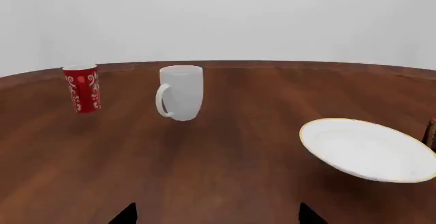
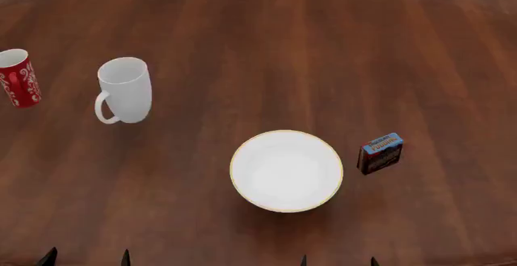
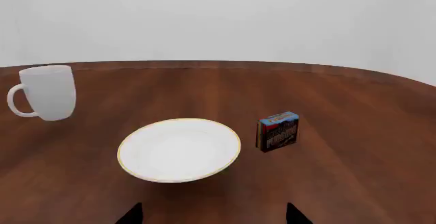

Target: Put the white mug on the plate.

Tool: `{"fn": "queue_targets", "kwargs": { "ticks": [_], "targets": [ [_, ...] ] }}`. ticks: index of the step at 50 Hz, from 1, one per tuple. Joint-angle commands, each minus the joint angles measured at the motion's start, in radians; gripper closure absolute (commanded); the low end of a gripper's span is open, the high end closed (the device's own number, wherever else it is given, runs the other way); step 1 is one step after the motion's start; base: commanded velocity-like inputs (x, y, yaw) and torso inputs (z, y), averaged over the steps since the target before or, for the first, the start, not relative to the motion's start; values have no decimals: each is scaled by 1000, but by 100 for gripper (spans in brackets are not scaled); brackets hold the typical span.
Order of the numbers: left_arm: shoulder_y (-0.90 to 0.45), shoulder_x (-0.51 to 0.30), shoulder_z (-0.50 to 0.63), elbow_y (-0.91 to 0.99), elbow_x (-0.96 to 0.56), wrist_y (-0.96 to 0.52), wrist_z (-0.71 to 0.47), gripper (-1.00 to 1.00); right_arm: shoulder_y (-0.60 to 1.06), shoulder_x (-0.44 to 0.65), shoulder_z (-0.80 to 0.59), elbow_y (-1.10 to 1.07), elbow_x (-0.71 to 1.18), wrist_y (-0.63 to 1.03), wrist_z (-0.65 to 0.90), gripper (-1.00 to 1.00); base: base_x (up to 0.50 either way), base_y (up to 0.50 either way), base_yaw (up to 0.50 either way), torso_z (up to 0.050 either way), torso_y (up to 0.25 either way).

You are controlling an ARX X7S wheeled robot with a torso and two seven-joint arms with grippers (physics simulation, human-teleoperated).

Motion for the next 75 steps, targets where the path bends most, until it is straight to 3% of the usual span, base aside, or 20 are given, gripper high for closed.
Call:
{"fn": "queue_targets", "kwargs": {
  "ticks": [1, 12, 15, 26, 59, 75],
  "targets": [
    [0, -10, 11, 0, -10, 0, -11, -100, 0, 9, -13, 0, 9, 0, 13, -100, 0, 0, 0, 0, 0],
    [26, -45, 45, 24, 9, 52, -92, -100, -7, 43, -60, 11, 26, -13, 63, -100, 0, 0, 0, 0, 0],
    [54, -59, 58, 59, 15, 130, -93, -100, -14, 51, -67, -3, 30, -9, 70, -100, 0, 0, 0, 12, 11],
    [80, -87, 93, 176, 57, 66, -116, -100, -32, 75, -87, -54, 35, 12, 92, -100, 0, 0, 0, 50, 23],
    [93, -144, 148, 235, 40, 56, -120, -100, -41, 123, -134, -109, 49, -1, 132, -100, 0, 0, 0, 50, 25],
    [72, -142, 150, 211, 29, -11, -151, -100, -24, 140, -166, -71, 34, 17, 142, -100, 0, 437, 0, 0, 0]
  ]
}}
